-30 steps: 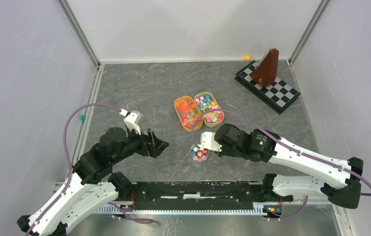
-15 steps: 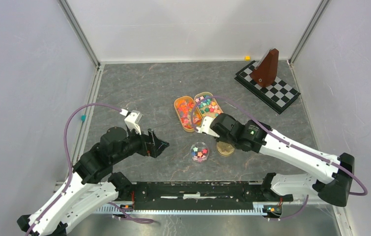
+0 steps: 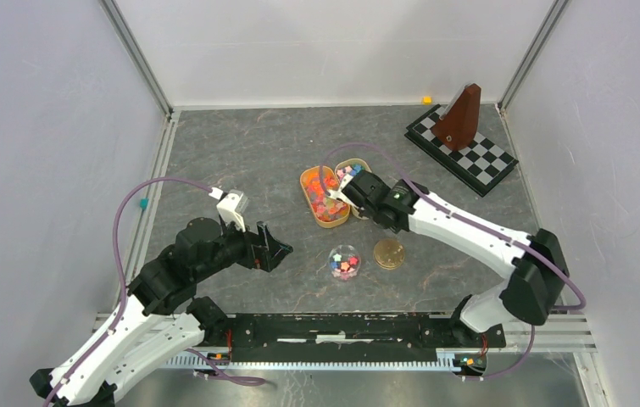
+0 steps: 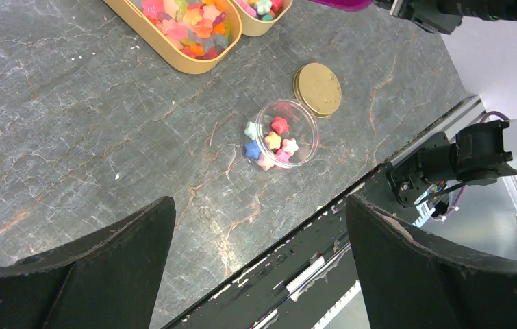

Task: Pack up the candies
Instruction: Scoop the fake candies from the storage box.

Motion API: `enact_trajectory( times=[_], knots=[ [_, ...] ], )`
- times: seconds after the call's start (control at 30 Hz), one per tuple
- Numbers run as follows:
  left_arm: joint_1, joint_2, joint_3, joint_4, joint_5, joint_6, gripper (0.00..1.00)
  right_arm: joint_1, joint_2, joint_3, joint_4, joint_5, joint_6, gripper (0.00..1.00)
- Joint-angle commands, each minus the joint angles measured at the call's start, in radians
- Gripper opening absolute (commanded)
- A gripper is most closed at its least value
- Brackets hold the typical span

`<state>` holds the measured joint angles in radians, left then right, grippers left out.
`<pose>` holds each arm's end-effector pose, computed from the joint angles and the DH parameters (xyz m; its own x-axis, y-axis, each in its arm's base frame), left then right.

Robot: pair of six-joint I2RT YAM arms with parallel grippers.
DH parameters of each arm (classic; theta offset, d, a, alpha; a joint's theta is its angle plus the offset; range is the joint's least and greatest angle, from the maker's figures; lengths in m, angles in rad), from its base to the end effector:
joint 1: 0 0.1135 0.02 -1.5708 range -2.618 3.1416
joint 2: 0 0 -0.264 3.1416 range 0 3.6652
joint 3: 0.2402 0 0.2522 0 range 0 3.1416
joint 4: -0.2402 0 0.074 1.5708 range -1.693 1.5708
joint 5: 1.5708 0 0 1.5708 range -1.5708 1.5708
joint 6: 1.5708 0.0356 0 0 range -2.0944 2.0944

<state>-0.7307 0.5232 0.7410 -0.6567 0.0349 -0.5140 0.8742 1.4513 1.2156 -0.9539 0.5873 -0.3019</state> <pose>0.0861 -0.0788 0.3104 -0.6151 -0.1086 -0.7810 0.4457 0.7692 -0.4580 0.1943 0.2016 0.2806 -0.4181 -0.8856 -0.2023 -0.6604 0.4492 -0.6017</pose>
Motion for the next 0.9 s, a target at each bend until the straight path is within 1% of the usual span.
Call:
enact_trajectory(
  times=[0.0, 0.23, 0.57, 0.87],
  knots=[
    [0.000, 0.004, 0.000, 0.019, 0.001, 0.053, 1.00, -0.009, 0.072, 0.092, 0.040, 0.033, 0.019, 0.00],
    [0.001, 0.000, -0.001, 0.019, -0.002, 0.054, 1.00, -0.017, 0.200, 0.165, 0.029, 0.061, 0.015, 0.00],
    [0.001, 0.001, 0.000, 0.019, -0.004, 0.055, 1.00, -0.038, 0.334, 0.212, 0.016, 0.080, 0.015, 0.00],
    [0.001, 0.004, 0.000, 0.017, -0.016, 0.055, 1.00, -0.058, 0.417, 0.235, 0.073, 0.060, 0.001, 0.00]
  ],
)
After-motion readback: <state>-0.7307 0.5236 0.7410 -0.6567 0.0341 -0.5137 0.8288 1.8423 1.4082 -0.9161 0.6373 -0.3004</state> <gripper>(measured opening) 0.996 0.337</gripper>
